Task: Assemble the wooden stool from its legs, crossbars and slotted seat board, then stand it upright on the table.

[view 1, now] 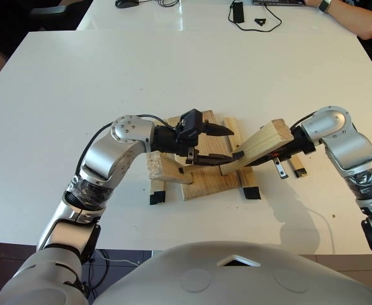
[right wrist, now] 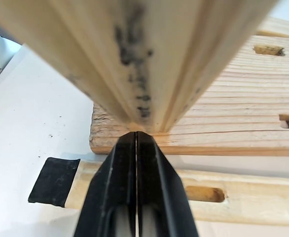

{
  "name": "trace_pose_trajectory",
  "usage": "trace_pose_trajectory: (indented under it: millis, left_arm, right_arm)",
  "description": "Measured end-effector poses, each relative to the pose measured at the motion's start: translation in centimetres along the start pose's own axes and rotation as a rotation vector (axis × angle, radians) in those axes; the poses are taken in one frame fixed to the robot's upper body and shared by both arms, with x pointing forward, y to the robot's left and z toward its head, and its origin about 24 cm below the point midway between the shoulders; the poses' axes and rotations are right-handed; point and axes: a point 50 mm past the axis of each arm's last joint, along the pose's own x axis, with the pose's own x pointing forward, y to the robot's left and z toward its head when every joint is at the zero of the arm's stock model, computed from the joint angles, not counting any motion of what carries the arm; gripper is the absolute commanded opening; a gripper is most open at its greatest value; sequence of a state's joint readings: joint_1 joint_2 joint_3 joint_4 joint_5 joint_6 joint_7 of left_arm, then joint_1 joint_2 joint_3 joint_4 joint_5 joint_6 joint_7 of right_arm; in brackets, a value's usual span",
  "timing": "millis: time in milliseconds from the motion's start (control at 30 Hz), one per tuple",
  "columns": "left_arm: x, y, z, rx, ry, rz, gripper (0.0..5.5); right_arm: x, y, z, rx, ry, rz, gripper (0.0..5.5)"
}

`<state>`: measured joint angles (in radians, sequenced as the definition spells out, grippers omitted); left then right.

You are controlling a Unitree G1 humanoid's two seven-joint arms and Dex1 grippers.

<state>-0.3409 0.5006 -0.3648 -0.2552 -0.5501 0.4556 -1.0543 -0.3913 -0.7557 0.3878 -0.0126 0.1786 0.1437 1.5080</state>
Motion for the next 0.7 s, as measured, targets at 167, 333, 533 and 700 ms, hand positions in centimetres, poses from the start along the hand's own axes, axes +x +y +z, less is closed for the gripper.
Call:
trace_pose_trajectory:
  millis: [167,333,533,700]
  left_arm:
    - [0.2,0.2,0.0,-0.005,0.006,0.001,3.23]
    - [0.0,0.4,0.1,-0.012,0.012,0.019,3.23]
    - [-2.7,0.9,0.8,-0.108,0.001,0.141,3.23]
    - [-4.8,1.6,5.7,-0.008,-0.129,0.202,3.23]
  right_arm:
    - [0.2,0.3,-0.1,0.003,-0.007,-0.007,0.01]
    - [0.1,0.5,0.2,-0.005,-0.02,-0.034,0.01]
    - [-0.1,0.8,0.5,-0.017,-0.039,-0.068,0.01]
    - [-0.8,1.1,0.3,-0.002,-0.038,-0.104,0.01]
